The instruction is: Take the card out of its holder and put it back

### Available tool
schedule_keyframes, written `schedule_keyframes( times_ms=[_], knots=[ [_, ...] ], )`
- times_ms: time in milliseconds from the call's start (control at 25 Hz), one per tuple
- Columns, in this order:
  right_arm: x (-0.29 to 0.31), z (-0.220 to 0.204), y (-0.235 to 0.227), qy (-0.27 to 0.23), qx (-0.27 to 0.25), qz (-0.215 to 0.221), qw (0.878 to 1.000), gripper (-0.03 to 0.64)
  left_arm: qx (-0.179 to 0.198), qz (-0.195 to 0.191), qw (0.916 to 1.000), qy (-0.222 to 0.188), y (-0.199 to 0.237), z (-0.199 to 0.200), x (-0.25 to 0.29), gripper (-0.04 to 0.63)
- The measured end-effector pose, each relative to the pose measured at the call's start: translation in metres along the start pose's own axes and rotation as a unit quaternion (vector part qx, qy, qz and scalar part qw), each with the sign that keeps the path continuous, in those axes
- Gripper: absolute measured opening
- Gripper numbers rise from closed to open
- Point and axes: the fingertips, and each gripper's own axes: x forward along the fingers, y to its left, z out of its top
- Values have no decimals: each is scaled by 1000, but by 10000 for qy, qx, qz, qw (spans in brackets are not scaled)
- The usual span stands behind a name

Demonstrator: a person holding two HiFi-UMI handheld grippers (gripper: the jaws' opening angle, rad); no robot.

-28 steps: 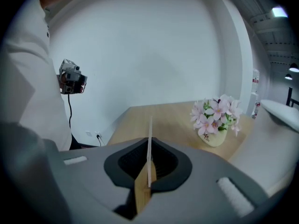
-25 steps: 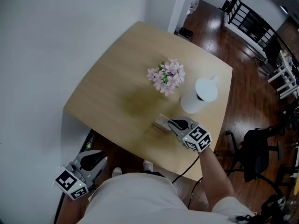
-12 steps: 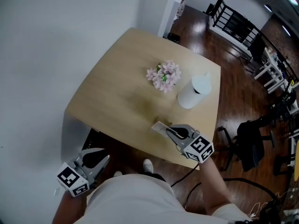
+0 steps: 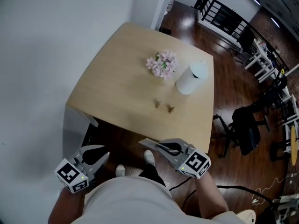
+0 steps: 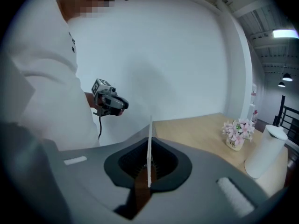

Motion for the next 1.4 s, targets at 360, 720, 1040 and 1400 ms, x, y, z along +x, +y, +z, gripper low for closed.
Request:
schedule_keyframes(
  times_ms=[360,720,1040,1400],
  knots=[
    [-6,-3,29,-24,113,-90,9999,20,-51,-151,9998,-110,2,-8,-5,38],
    [-22,-9,-41,-128,154,-329,9993,20,-27,-65,9998,-190,2,0,16,84],
    [-34,-27,-144,-47,160,-300,9994,20,-115,354,9987,-344,2,24,60,92],
    [-17,-59,-243,105,72,-157,9998,20,-173,1014,9942,-311,1,32,102,92]
  ],
)
